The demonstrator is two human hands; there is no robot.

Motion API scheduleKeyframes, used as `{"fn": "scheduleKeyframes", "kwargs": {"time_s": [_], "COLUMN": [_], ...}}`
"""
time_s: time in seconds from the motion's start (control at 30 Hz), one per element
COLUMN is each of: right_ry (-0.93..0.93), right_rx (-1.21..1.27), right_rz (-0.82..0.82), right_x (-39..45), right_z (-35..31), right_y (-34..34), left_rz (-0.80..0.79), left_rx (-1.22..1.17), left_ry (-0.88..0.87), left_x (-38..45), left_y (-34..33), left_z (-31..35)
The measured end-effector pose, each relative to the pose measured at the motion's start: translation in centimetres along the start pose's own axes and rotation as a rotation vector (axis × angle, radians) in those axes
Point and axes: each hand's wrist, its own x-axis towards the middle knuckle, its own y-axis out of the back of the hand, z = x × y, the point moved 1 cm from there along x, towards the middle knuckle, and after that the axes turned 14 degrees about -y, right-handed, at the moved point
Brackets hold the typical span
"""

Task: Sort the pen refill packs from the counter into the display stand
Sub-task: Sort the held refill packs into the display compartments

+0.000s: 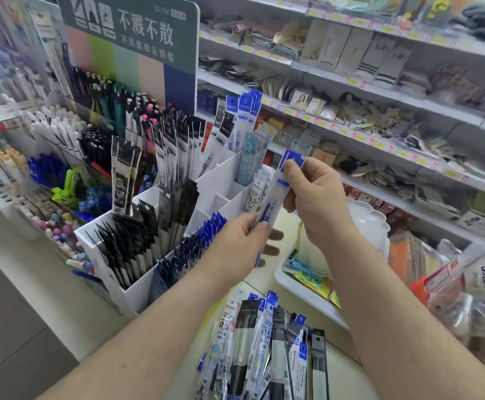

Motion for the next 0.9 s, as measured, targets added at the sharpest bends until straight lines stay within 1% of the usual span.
{"fn": "scheduleKeyframes", "kwargs": {"time_s": [0.1,0.23,0.43,0.57,0.67,0.77,0.83,0.9], "right_ry": [-0.069,-0.195,-0.241,-0.262,-0.286,-0.28,-0.222,-0.137], "right_rx": [-0.017,-0.071,-0.109,-0.249,-0.18,-0.038,-0.038,-0.096], "right_rz": [-0.056,-0.227,-0.237,-0.285,-0.231,-0.086,-0.002,0.078], "right_x": [-0.3,-0.6,-0.4,-0.6,0.5,2.7,4.4,5.9], "right_z": [1.0,1.9,1.4,0.7,-1.3,-3.7,-4.8,-5.6], "right_y": [0.2,0.6,0.4,-0.3,-0.1,0.5,0.4,-0.1], "left_rz": [0.012,0.079,0.081,0.085,0.138,0.216,0.239,0.251], "left_rx": [-0.084,-0.133,-0.134,-0.081,-0.059,0.001,0.064,0.086], "left_ry": [0.058,0.084,0.105,0.072,0.047,0.013,0.01,0.003], "left_x": [-0.7,-0.9,-0.5,-0.1,0.6,1.3,1.8,2.6], "left_y": [-0.3,0.0,0.6,1.1,1.6,2.1,2.3,2.3], "left_z": [-0.6,-0.7,-0.1,0.4,0.9,1.1,1.5,2.0]}}
